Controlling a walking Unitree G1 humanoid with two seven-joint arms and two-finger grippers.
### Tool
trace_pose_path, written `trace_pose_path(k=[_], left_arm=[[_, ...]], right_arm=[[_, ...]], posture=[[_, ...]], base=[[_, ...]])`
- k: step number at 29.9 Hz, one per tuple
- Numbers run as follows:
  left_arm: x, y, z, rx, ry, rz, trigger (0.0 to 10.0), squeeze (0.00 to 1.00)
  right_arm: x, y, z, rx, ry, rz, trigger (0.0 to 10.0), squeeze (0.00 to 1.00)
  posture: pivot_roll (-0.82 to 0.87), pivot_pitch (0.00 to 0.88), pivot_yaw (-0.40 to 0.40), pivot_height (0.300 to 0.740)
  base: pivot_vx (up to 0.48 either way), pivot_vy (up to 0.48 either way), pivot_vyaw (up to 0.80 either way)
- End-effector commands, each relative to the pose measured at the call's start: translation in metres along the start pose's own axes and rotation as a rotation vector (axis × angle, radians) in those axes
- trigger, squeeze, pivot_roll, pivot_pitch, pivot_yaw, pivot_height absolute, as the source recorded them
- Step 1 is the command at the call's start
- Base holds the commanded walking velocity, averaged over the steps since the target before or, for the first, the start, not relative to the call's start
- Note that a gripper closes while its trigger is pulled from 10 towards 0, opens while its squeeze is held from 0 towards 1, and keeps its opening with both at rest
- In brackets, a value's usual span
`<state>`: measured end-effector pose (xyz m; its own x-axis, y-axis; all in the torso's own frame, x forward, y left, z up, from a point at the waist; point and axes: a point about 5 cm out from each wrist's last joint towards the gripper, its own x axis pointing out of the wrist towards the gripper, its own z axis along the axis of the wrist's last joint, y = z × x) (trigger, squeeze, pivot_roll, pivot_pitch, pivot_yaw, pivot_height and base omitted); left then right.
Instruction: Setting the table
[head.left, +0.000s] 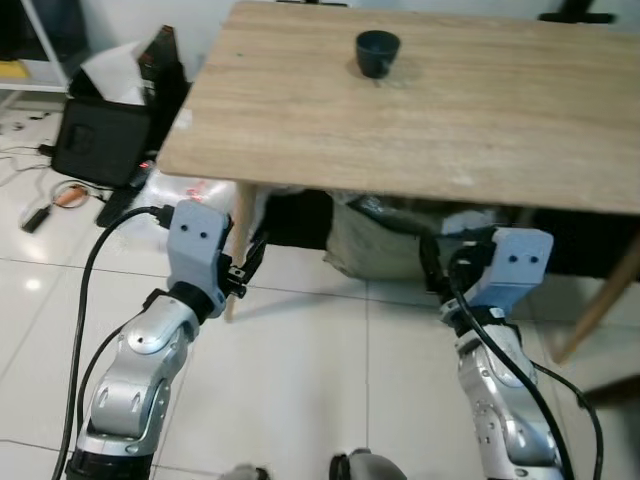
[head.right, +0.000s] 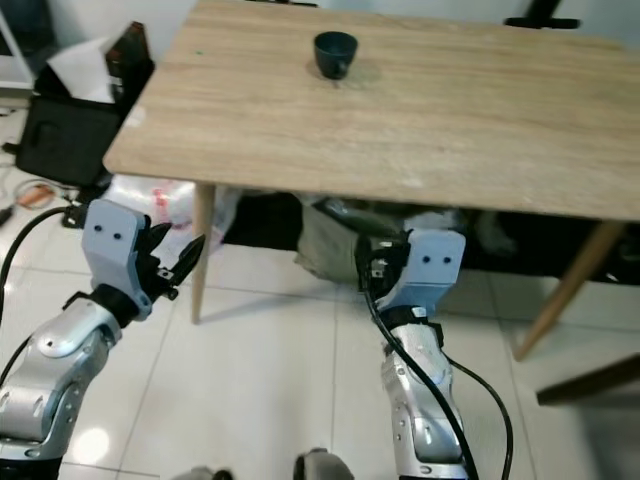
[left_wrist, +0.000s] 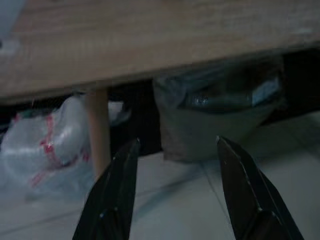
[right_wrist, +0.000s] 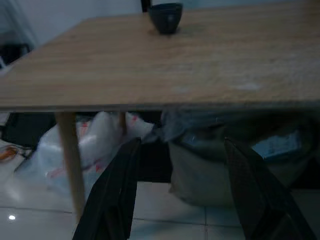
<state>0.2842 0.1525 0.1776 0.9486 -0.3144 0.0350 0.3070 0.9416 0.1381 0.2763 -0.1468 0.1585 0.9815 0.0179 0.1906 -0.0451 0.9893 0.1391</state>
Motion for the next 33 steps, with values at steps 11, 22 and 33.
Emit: trace_pose_path(k=[11, 22, 33], left_arm=[[-0.0021, -0.0017, -0.0011, -0.001, 0.014, -0.002, 10.0, 0.37], [-0.0017, -0.0021, -0.0014, -0.002, 0.017, -0.006, 10.0, 0.37], [-0.0001, 0.0, -0.0036, -0.004, 0.023, -0.004, 10.0, 0.37]], right_arm=[[-0.0025, -0.0001, -0.0026, -0.002, 0.014, -0.002, 10.0, 0.0], [-0.0031, -0.0004, -0.0029, -0.002, 0.016, -0.004, 10.0, 0.0], [-0.0033, -0.0006, -0.0033, -0.004, 0.018, -0.004, 10.0, 0.0]], posture=[[-0.09, 0.101, 0.043, 0.74], [-0.1, 0.104, 0.043, 0.74], [-0.1, 0.105, 0.042, 0.74]], base=[[-0.275, 0.0, 0.0], [-0.273, 0.0, 0.0], [-0.269, 0.0, 0.0]])
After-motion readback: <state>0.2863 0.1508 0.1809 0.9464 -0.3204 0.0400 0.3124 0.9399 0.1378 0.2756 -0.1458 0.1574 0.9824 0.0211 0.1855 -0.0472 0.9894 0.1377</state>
